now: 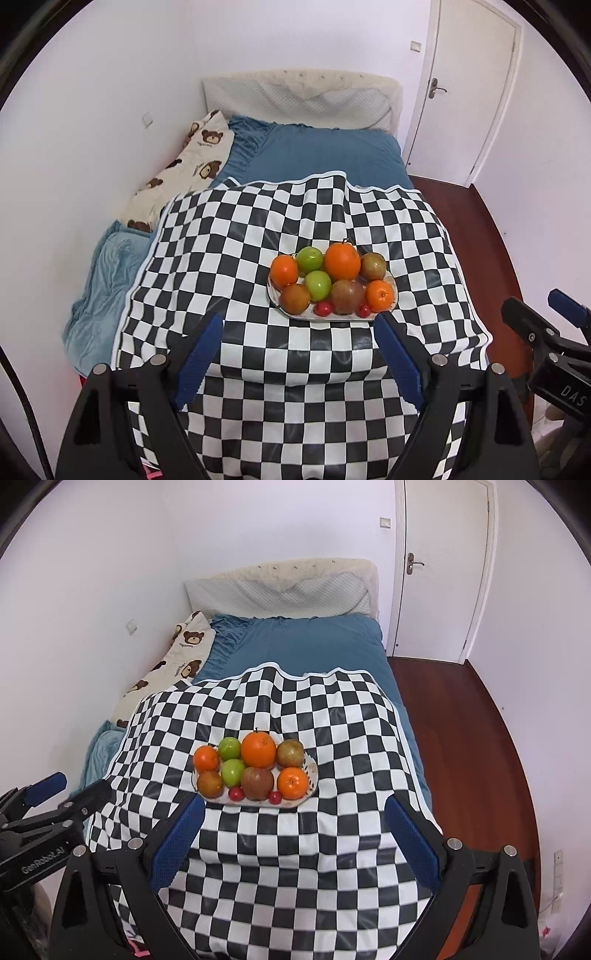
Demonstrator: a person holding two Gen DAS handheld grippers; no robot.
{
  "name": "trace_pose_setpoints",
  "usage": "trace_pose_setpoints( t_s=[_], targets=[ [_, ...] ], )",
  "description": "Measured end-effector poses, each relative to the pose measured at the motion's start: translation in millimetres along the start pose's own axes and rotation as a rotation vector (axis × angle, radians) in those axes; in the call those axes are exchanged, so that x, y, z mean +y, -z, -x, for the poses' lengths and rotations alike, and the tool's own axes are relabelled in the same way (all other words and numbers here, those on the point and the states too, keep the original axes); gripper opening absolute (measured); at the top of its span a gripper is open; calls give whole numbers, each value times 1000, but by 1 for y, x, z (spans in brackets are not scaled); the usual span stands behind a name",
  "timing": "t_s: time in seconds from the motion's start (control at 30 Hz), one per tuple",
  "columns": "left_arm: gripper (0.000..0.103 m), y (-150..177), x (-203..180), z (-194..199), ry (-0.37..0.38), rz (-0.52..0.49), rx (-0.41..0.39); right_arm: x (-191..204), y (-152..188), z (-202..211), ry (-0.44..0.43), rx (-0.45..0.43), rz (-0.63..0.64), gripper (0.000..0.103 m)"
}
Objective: Organize fruits
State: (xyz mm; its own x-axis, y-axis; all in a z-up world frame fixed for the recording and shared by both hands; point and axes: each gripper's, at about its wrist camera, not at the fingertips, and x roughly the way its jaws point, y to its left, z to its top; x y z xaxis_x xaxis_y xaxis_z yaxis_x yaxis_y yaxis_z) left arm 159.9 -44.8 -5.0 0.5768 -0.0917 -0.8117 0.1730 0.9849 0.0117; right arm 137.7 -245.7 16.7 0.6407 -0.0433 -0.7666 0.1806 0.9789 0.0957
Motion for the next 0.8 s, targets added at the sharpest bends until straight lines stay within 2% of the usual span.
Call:
trace_pose_setpoints(
  t_s=[0.43, 0.8],
  targets=[
    [83, -9, 8, -72, -44, 1, 84, 7, -7, -81, 44, 66, 16, 100],
    [83, -4, 3, -83, -40, -17, 101, 6, -1, -108, 51, 103, 6, 100]
  ],
)
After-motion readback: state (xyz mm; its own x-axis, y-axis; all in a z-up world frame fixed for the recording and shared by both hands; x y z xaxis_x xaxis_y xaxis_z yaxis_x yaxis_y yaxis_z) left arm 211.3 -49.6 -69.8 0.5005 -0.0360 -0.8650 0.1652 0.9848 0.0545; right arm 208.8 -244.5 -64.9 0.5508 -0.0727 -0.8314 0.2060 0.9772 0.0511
